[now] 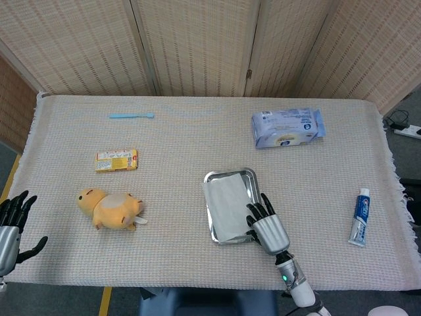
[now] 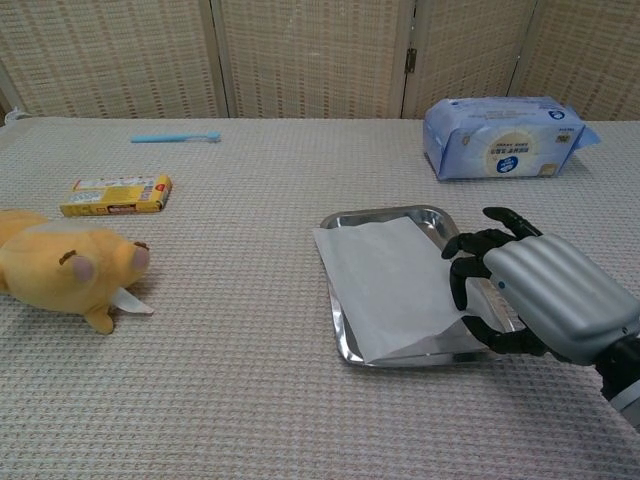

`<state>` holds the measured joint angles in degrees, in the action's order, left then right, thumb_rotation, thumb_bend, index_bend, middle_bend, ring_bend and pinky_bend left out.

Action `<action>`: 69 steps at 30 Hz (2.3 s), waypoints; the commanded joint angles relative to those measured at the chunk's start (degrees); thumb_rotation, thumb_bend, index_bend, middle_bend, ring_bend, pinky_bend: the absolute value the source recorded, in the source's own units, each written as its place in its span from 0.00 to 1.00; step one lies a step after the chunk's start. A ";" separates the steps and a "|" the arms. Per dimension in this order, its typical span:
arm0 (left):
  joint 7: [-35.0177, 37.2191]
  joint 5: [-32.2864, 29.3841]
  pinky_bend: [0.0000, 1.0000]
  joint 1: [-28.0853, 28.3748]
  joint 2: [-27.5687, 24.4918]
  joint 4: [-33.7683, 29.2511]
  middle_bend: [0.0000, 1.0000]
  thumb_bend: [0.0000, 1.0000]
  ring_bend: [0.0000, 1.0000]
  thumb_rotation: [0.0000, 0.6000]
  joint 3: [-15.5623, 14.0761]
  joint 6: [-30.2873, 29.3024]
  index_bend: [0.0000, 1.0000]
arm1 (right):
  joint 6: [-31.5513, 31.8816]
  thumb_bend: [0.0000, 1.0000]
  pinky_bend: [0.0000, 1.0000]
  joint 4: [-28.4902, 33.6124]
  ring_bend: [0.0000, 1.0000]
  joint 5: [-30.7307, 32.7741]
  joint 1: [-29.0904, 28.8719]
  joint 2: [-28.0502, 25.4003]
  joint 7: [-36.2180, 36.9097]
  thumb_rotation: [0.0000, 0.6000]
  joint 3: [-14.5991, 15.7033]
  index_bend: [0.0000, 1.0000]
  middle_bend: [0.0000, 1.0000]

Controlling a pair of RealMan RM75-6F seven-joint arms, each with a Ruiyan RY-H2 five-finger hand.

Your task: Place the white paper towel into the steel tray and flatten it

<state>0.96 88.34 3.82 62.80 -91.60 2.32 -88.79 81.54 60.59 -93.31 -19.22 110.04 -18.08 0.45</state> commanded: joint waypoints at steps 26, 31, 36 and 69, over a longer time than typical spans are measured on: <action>-0.03 0.02 0.00 0.05 0.07 0.02 0.02 0.33 0.00 1.00 0.20 -0.12 0.03 | -2.34 0.55 0.00 2.37 0.09 -0.85 -0.24 -2.16 -2.20 1.00 0.33 0.17 0.04; -0.02 0.06 0.00 0.07 0.05 0.04 0.02 0.33 0.00 1.00 0.17 -0.08 0.03 | -5.82 0.55 0.00 7.54 0.06 1.19 -0.71 -4.58 -3.01 1.00 -0.02 0.14 0.01; -0.14 0.21 0.00 0.07 0.04 -0.05 0.02 0.33 0.00 1.00 0.10 -0.11 0.03 | -14.71 0.55 0.00 18.09 0.00 7.36 -3.05 -9.73 -8.29 1.00 -2.03 0.05 0.00; -0.92 0.29 0.00 0.20 0.45 0.35 0.02 0.34 0.00 1.00 0.17 -0.13 0.03 | -32.91 0.39 0.00 46.12 0.00 45.77 -21.10 -28.60 -28.35 1.00 -5.08 0.00 0.00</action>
<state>0.04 88.64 4.01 63.25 -91.25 2.49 -88.92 48.73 106.33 -47.84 -40.03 81.76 -46.78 -4.80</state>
